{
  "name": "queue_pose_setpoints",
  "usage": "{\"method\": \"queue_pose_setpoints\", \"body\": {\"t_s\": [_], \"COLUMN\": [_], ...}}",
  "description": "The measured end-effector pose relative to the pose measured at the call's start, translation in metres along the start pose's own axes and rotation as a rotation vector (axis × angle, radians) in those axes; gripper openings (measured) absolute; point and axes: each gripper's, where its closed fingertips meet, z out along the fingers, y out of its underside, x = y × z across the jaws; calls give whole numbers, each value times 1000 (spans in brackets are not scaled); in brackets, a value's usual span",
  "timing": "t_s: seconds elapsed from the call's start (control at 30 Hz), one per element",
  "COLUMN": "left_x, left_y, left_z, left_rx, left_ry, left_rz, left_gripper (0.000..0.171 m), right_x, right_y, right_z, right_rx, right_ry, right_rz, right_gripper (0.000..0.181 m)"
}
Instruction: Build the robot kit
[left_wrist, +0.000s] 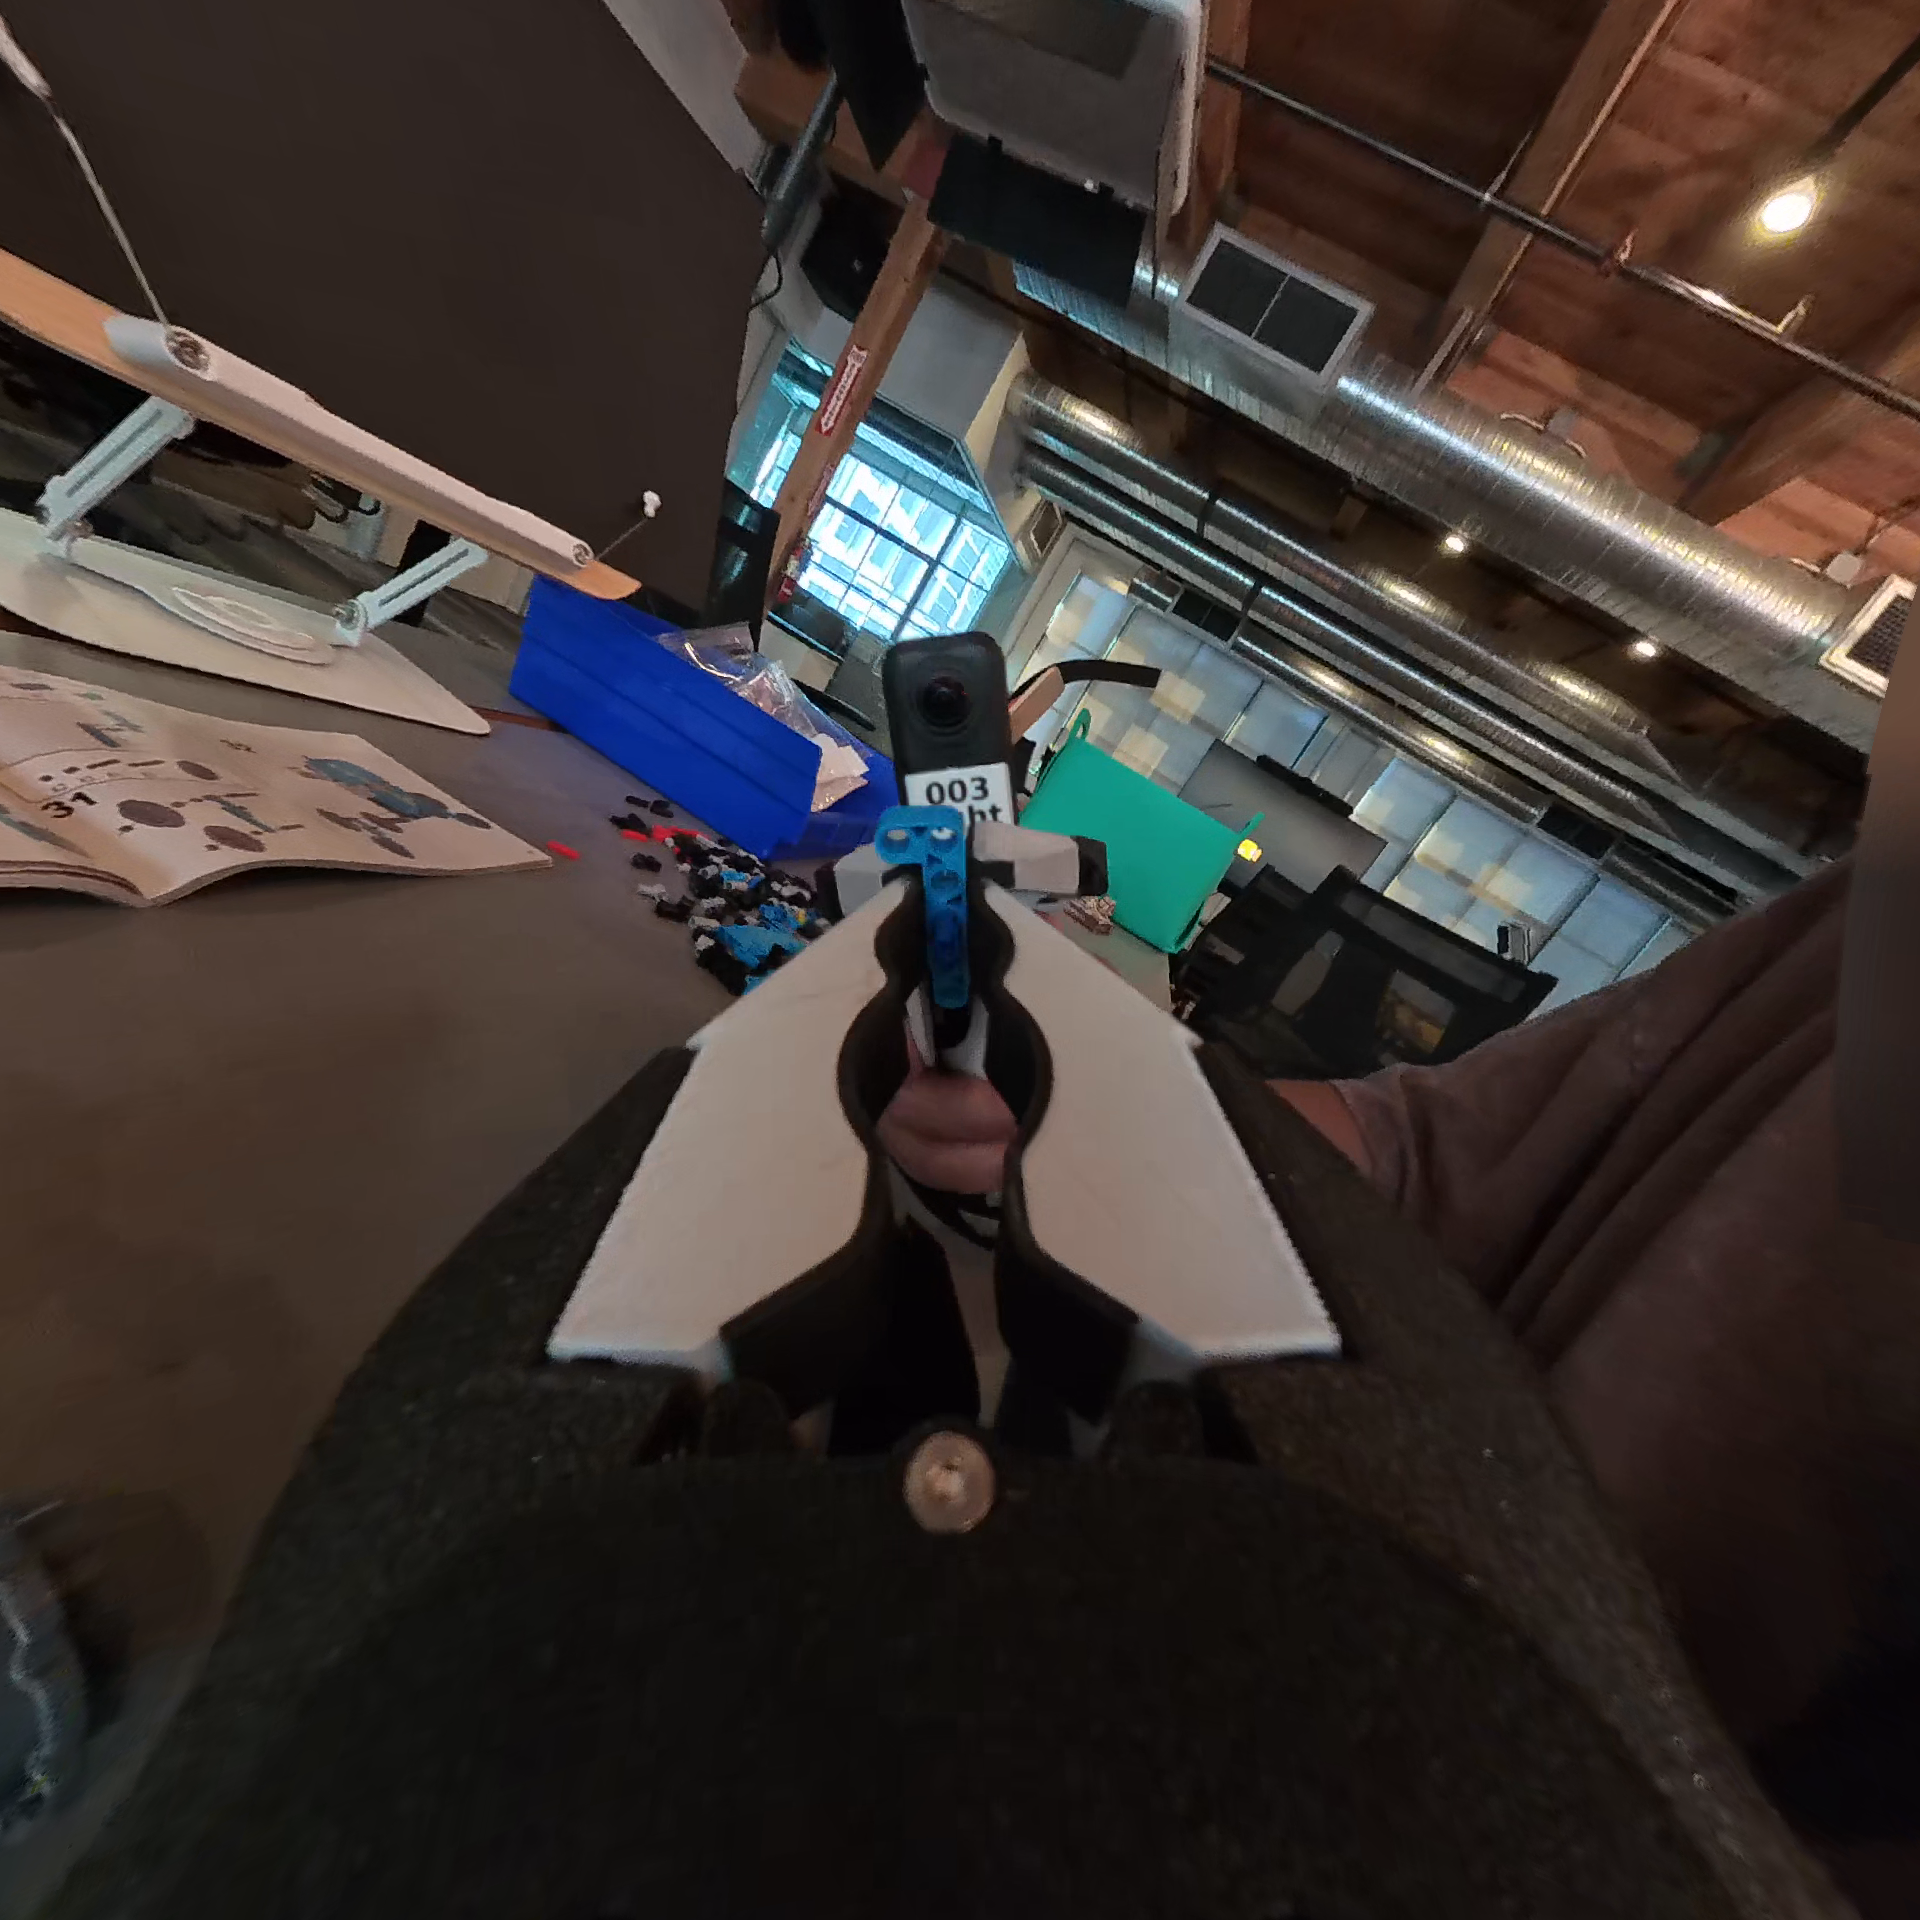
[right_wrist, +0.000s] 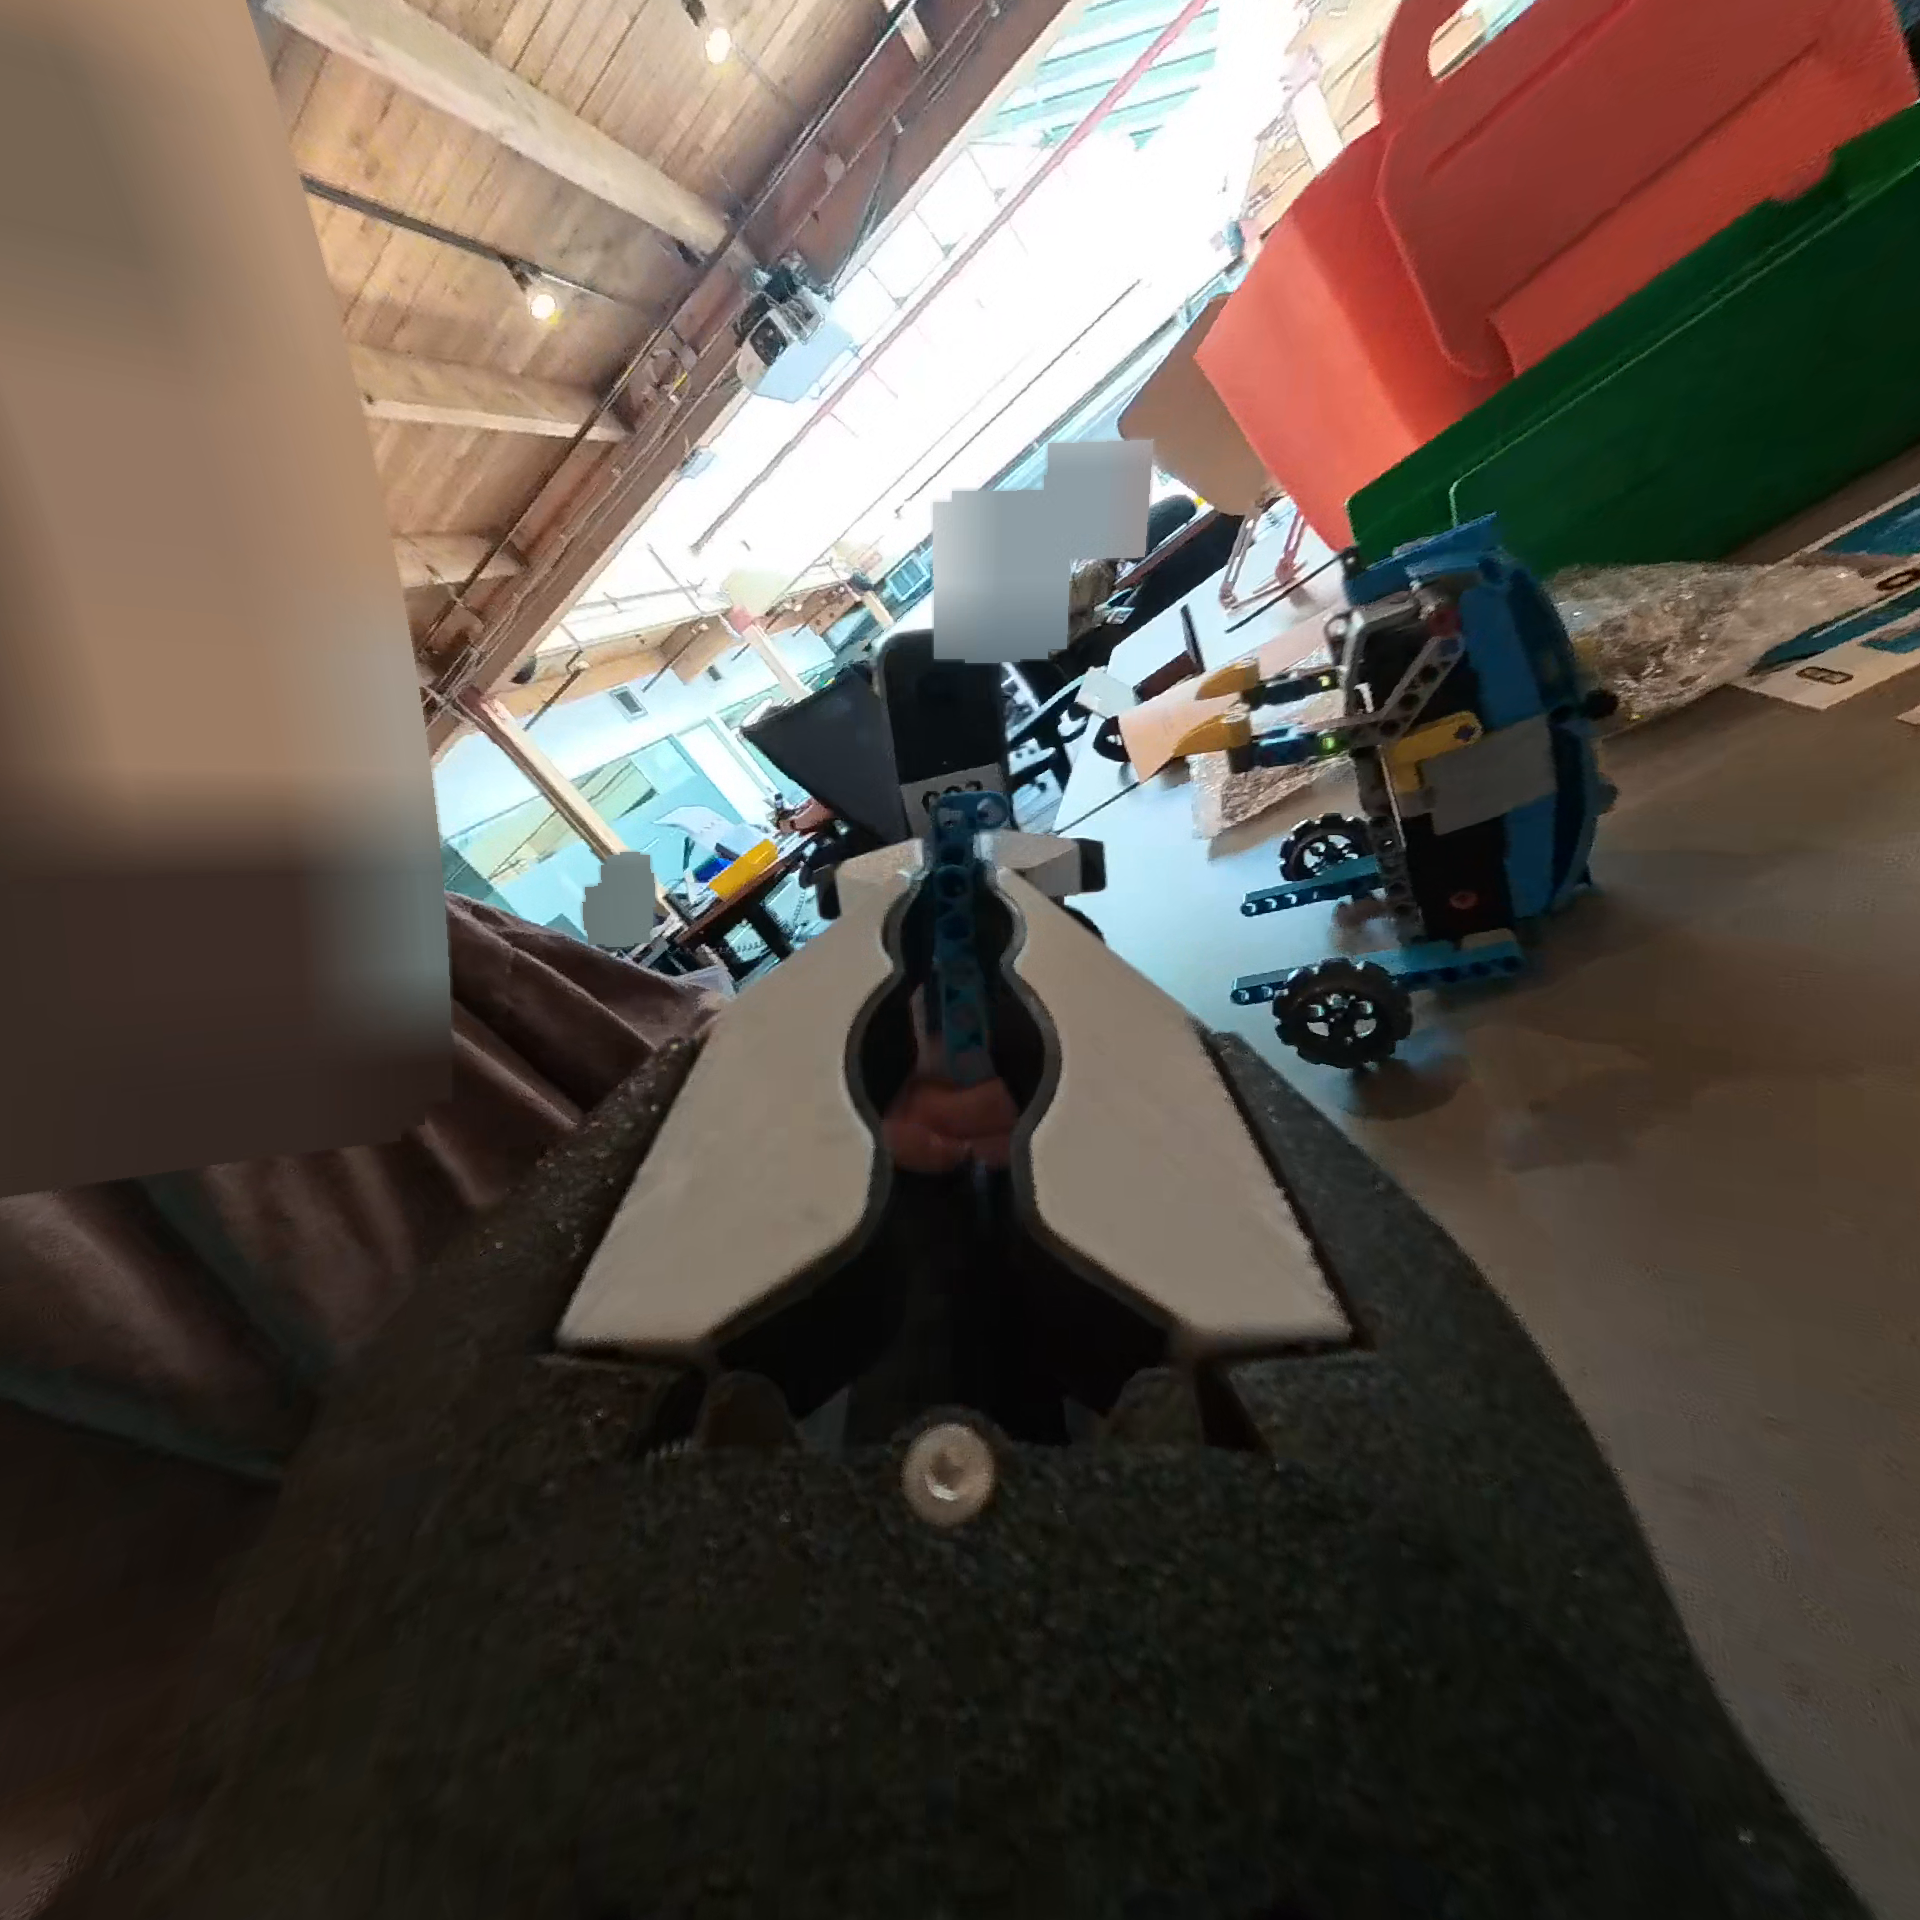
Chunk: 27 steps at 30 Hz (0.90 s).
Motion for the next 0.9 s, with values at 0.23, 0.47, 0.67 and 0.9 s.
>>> {"method": "queue_pose_setpoints", "body": {"t_s": [0.23, 0.47, 0.67, 0.9], "left_x": [-7, -3, -8, -17], "left_y": [-5, 15, 11, -3], "left_z": [4, 12, 10, 3], "left_rx": [61, -77, -51, 50], "left_ry": [-21, -10, 2, 9], "left_rz": [-43, -1, -62, -167], "left_gripper": [7, 6, 6, 6], "right_x": [7, 4, 11, 13], "right_y": [-10, -5, 1, -5], "right_z": [-1, -3, -4, -6], "right_rx": [30, -49, -139, -280], "right_ry": [8, 0, 112, 563], "right_rz": [57, 50, -84, -870], "right_gripper": [7, 7, 33, 55]}}
